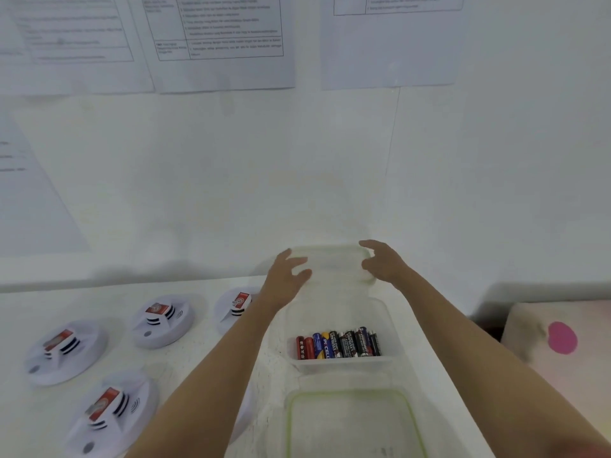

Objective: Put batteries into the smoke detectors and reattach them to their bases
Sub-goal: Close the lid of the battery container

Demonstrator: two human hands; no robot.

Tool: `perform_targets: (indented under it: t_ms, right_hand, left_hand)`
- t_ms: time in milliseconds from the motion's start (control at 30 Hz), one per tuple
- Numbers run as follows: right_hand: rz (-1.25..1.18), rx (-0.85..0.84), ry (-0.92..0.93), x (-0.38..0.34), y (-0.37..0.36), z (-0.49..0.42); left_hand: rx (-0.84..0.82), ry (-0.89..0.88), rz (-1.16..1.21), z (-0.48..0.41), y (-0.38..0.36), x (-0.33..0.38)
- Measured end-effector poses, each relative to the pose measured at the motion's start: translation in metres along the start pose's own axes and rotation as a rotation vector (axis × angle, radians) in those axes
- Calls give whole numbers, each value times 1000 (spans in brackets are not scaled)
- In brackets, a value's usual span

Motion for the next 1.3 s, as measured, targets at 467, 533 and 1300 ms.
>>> perform_targets:
  t_ms: [467,533,1300]
  right_hand:
    - [445,-155,132,-27,-21,-29]
    - [486,-177,151,-28,-25,-34]
    - [529,-245,131,-34,-27,-41]
  left_hand:
    - [-183,-162,-471,-9,-3,8]
    - [-159,-197,-578,-11,-3,11]
    - [-95,-187,-638,-14,-2,13]
Point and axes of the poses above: each hand's wrist, its own z-axis away from the middle knuckle, its own y-axis out of the back of the hand, x = y × z, the point moved 4 cm from there along -z, towards the middle knuckle, and after that the axes turned 4 degrees about z, right-handed, at the moved point
